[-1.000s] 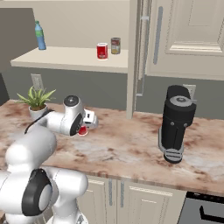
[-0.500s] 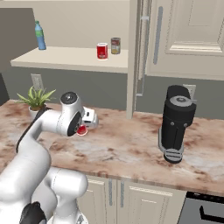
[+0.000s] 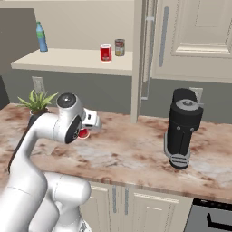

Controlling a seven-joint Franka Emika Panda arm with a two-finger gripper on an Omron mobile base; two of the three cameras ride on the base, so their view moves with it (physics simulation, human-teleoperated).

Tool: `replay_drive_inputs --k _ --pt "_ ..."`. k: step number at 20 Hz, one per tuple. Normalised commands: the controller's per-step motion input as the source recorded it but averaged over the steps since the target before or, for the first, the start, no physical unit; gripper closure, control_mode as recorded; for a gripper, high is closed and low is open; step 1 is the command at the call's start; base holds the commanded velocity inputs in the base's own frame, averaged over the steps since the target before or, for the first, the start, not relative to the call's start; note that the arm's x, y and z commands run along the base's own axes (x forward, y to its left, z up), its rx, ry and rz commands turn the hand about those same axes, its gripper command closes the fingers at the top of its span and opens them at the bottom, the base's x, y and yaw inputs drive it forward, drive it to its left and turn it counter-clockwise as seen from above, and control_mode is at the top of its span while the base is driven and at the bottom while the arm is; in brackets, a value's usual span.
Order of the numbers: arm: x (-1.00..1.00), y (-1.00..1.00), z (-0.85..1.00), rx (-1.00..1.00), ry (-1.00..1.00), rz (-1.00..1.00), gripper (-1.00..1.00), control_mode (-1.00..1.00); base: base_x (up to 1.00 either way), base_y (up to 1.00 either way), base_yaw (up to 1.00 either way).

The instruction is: Pick the cans from the counter and place them in their designated side in the cabinet.

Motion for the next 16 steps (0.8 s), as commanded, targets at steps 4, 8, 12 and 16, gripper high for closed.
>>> replay_drive_inputs --k 4,8,12,16 --pt "-0.34 -0.04 0.56 0.00 -0.08 0.01 1.00 -1.00 0.00 0.00 0.00" --pt "-0.36 -0.02 0.49 0.00 -0.09 0.00 1.00 -1.00 0.00 0.00 0.00" --pt "-0.43 -0.02 0.39 0.00 -0.06 0.00 1.00 -1.00 0.00 0.00 0.00" --pt "-0.45 -0.04 0.33 -0.01 -0.05 0.00 1.00 -1.00 0.00 0.00 0.00"
